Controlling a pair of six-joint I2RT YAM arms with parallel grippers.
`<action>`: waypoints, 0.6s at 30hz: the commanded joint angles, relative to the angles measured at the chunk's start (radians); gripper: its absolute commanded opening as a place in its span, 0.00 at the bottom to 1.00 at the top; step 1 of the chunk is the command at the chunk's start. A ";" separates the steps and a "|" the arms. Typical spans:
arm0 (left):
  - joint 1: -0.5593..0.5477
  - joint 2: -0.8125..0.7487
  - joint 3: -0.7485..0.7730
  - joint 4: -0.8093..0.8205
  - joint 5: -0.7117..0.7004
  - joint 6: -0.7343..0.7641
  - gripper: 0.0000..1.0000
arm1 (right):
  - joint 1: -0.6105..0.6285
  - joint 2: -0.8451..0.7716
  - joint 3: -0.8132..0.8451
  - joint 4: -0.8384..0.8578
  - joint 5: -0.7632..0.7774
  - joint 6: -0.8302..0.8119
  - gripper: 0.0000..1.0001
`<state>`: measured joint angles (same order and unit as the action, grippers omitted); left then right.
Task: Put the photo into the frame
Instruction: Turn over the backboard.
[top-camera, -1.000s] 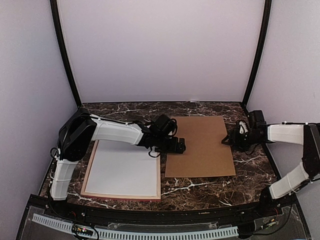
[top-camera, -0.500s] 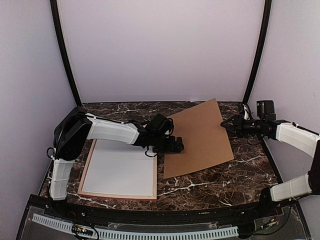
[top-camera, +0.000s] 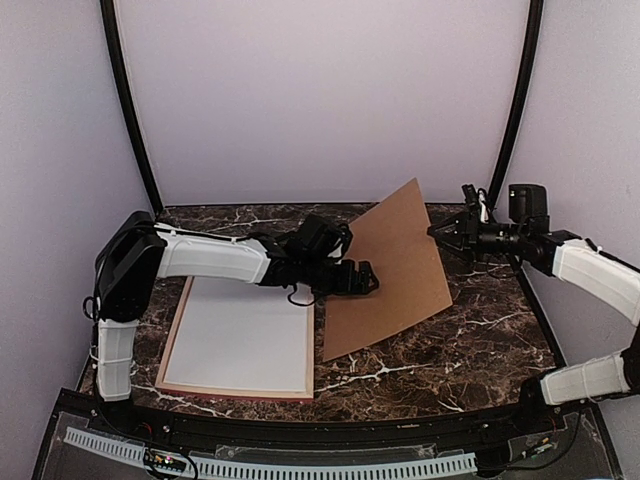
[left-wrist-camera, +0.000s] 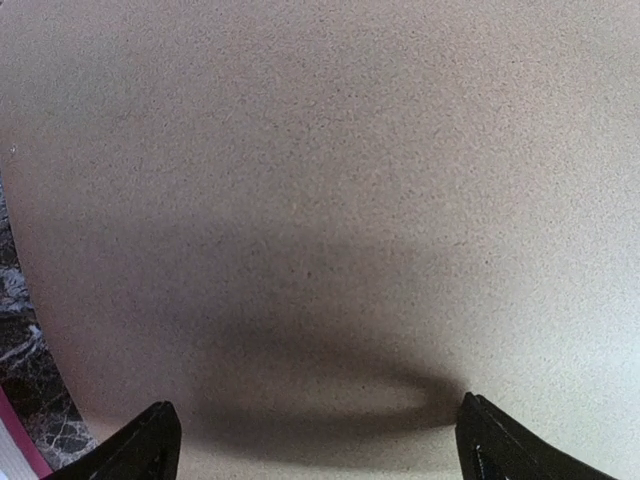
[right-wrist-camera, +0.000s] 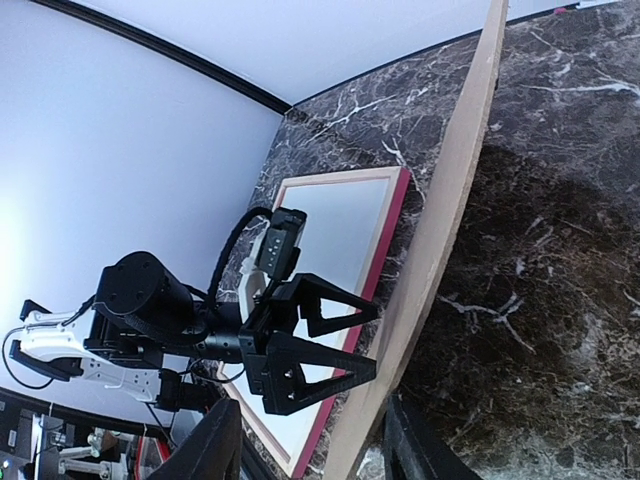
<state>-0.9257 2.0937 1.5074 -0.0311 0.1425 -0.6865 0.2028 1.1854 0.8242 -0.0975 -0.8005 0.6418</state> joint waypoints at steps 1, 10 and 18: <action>-0.039 -0.038 -0.037 0.009 0.062 0.004 0.99 | 0.108 -0.008 0.069 0.060 -0.106 0.048 0.48; -0.038 -0.146 -0.062 0.014 0.047 0.017 0.99 | 0.222 0.048 0.188 0.065 -0.047 0.084 0.48; -0.026 -0.313 -0.104 -0.005 0.002 0.024 0.99 | 0.320 0.096 0.287 0.057 0.006 0.101 0.52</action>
<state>-0.9524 1.9152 1.4277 -0.0399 0.1604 -0.6746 0.4862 1.2655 1.0576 -0.0608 -0.7895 0.7242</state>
